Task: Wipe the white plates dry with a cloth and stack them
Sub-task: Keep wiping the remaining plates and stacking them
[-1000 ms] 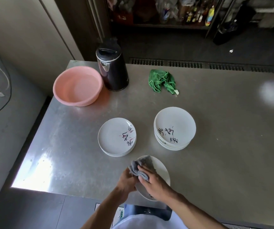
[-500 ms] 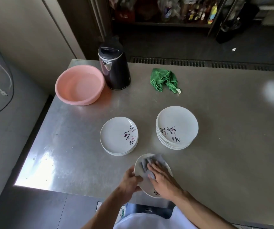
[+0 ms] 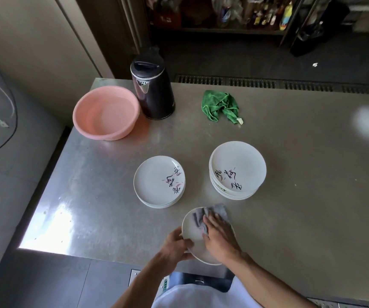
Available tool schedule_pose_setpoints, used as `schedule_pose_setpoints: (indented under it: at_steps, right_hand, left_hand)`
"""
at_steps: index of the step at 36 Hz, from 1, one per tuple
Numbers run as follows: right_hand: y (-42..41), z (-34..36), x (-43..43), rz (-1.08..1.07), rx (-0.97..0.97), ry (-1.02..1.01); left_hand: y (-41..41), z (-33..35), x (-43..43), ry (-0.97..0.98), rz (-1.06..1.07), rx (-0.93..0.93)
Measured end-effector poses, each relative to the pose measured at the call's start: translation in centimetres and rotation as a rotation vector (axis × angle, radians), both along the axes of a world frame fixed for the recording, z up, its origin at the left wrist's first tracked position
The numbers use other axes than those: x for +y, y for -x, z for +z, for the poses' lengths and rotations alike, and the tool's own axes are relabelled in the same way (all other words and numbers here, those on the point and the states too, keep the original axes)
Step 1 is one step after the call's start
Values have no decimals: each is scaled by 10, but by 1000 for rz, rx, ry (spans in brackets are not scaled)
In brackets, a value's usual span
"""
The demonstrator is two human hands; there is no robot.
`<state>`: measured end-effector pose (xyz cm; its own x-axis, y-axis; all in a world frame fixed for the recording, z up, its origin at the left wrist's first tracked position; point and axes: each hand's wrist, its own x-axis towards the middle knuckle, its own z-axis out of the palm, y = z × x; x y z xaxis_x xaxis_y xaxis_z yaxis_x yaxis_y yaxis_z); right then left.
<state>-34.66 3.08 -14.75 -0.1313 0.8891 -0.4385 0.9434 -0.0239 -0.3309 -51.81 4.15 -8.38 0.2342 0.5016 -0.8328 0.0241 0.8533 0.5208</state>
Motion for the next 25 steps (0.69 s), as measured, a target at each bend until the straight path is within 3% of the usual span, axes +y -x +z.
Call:
schedule_pose_setpoints:
  at_steps: [5, 11, 16, 18, 25]
  right_hand:
    - [1, -2, -7, 89, -10, -12]
    - [-4, 3, -9, -18, 23, 10]
    - [9, 11, -15, 123, 212, -167]
    - [8, 13, -16, 128, 264, -102]
    - [-3, 6, -6, -84, 22, 6]
  left_hand:
    - [-1, 1, 2, -8, -24, 28]
    - [0, 6, 3, 0, -41, 9]
    - [-5, 8, 5, -31, 16, 16]
    - [-6, 10, 5, -32, 29, -1]
    - [-10, 2, 1, 52, 276, 82]
